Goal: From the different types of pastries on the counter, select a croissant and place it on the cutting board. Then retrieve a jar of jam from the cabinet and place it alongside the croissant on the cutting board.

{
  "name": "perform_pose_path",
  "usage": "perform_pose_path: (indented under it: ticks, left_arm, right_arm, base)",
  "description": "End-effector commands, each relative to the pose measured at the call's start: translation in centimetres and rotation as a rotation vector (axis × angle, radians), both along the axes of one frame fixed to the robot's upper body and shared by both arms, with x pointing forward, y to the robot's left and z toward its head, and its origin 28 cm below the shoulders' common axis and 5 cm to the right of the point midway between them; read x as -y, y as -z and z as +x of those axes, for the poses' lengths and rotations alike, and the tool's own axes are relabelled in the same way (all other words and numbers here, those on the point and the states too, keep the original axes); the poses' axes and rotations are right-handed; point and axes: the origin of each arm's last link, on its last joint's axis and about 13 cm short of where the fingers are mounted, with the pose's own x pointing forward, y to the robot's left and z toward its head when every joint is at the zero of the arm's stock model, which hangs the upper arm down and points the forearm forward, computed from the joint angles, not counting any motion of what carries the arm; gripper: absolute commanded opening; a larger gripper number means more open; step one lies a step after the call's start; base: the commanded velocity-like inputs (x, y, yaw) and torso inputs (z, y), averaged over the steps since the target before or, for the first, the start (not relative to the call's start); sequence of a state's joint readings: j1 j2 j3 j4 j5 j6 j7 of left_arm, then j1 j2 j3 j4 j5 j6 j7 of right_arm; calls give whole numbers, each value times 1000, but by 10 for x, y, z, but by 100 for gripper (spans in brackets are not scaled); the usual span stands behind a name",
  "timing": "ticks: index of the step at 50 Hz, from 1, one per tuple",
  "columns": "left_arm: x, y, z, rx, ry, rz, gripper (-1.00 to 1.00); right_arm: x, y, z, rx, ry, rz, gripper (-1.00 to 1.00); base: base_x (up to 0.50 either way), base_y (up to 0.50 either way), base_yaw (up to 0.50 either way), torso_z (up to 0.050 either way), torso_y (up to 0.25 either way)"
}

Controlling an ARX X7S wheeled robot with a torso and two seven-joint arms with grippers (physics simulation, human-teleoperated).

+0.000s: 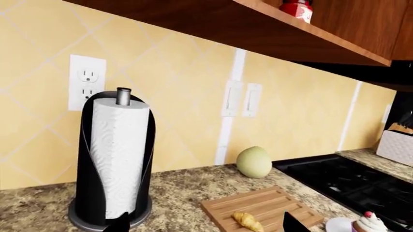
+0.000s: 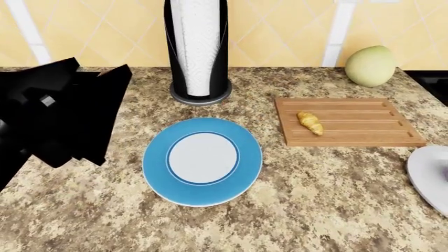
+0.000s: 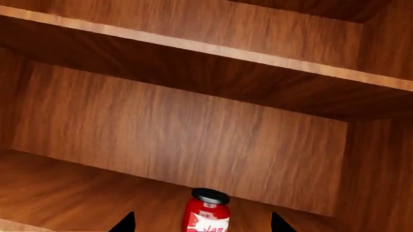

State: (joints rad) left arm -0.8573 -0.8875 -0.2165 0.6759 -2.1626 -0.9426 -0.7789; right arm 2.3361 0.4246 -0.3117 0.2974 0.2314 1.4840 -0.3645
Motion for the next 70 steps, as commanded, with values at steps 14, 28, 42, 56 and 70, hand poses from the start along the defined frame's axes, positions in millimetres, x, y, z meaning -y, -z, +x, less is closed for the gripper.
perform_pose_path:
  ticks: [14, 28, 42, 56, 70]
  left_arm:
    - [2, -3, -1, 20, 35, -17, 100]
    - [4, -5, -1, 24, 44, -20, 100]
    - [5, -6, 0, 28, 52, -10, 100]
    - [6, -8, 1, 34, 58, -9, 100]
    - [4, -7, 0, 32, 60, -9, 100]
  right_arm:
    - [7, 3, 32, -229, 163, 214, 100]
    - [8, 6, 51, -298, 235, 177, 100]
    - [-11, 2, 61, -327, 149, 49, 100]
    - [-16, -8, 59, -262, 176, -76, 100]
    - [-18, -7, 60, -242, 151, -34, 100]
  base:
    - [0, 0, 0, 50, 0]
    - [0, 0, 0, 21, 0]
    - [0, 0, 0, 0, 0]
    - [0, 0, 0, 0, 0]
    - [0, 0, 0, 0, 0]
